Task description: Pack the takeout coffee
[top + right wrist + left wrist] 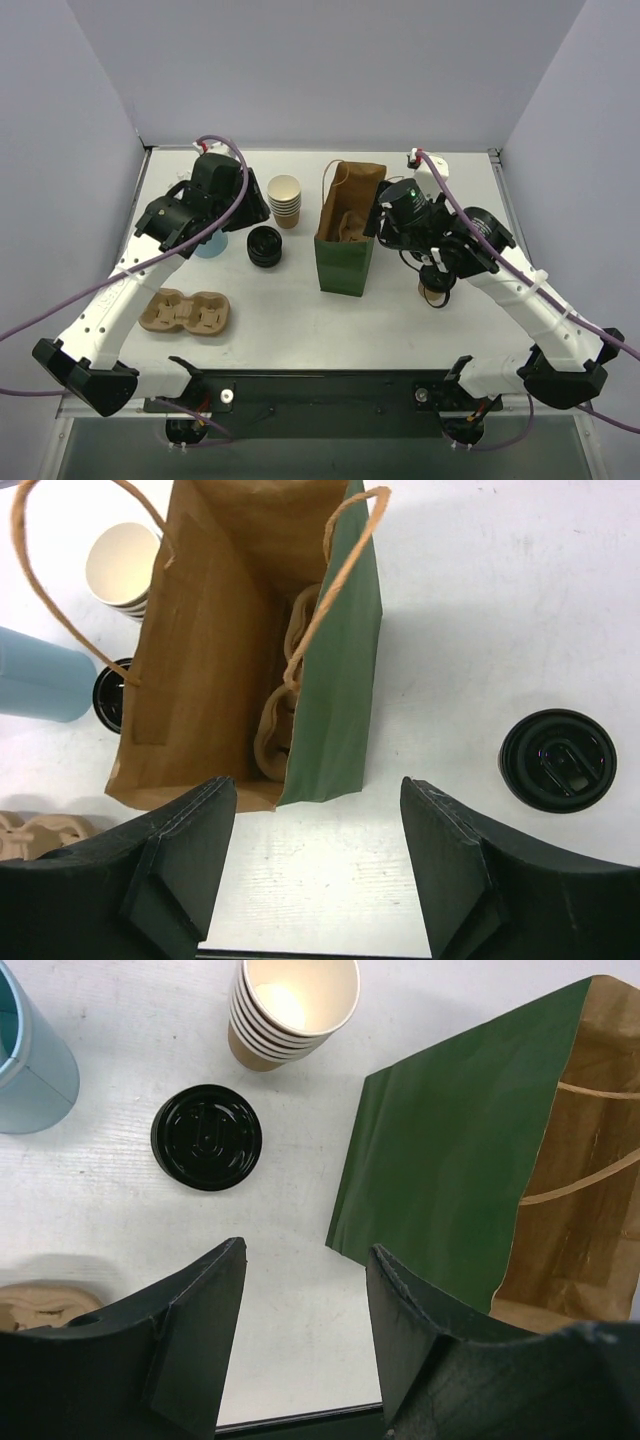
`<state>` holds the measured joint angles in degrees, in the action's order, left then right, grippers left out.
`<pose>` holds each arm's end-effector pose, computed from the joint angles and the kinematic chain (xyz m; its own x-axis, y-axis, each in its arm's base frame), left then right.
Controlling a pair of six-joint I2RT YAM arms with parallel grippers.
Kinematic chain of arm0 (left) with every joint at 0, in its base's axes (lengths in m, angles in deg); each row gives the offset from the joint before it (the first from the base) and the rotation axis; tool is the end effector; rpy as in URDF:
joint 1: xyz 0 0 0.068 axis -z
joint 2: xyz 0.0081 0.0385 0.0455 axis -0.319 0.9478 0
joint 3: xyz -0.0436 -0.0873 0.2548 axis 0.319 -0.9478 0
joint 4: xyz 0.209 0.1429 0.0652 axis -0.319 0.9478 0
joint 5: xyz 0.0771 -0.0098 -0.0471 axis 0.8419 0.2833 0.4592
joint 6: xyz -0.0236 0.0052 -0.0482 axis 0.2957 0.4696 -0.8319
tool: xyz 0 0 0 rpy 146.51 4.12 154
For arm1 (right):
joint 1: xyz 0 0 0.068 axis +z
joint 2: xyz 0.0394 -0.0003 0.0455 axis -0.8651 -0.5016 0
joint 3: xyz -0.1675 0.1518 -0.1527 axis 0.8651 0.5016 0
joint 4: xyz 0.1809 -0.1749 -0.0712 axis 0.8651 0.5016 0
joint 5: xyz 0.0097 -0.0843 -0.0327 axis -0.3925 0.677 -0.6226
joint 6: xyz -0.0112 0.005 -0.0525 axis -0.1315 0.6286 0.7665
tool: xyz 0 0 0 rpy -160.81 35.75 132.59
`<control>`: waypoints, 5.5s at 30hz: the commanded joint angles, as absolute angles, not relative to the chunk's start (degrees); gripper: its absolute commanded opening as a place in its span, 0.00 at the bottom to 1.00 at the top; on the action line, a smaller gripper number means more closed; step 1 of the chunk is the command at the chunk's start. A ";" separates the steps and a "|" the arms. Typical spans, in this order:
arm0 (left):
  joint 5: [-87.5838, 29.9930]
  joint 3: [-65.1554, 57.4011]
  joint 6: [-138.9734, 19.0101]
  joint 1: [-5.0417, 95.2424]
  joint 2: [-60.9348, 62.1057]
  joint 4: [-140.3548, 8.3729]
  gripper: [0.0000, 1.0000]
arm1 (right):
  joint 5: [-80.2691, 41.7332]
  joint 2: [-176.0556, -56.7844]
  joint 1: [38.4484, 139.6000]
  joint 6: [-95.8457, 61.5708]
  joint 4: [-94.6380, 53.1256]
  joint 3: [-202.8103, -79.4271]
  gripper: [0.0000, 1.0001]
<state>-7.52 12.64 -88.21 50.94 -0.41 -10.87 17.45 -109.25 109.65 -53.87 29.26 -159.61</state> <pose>0.2208 -0.1304 0.4183 -0.6449 -0.3299 -0.6894 -0.0522 0.9189 -0.3910 0.1726 0.1772 0.4550 -0.5100 0.3296 -0.7946 -0.0619 0.9072 0.4160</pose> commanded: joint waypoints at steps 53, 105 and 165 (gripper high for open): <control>-16.84 1.48 -73.80 44.97 -6.97 -19.42 0.63 | 7.70 -92.11 120.80 12.61 3.26 -127.80 0.00; -15.53 24.06 -79.17 59.21 6.21 -9.56 0.61 | 0.33 -102.40 101.56 -52.69 -1.14 -132.54 0.00; -3.32 29.24 -69.42 68.78 10.53 -16.25 0.00 | 6.30 -104.34 105.68 -45.32 -1.82 -142.91 0.00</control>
<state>-6.34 20.03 -71.82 67.29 14.80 -12.71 4.21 -107.04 103.25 -50.68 2.44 -138.72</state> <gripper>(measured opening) 0.023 0.043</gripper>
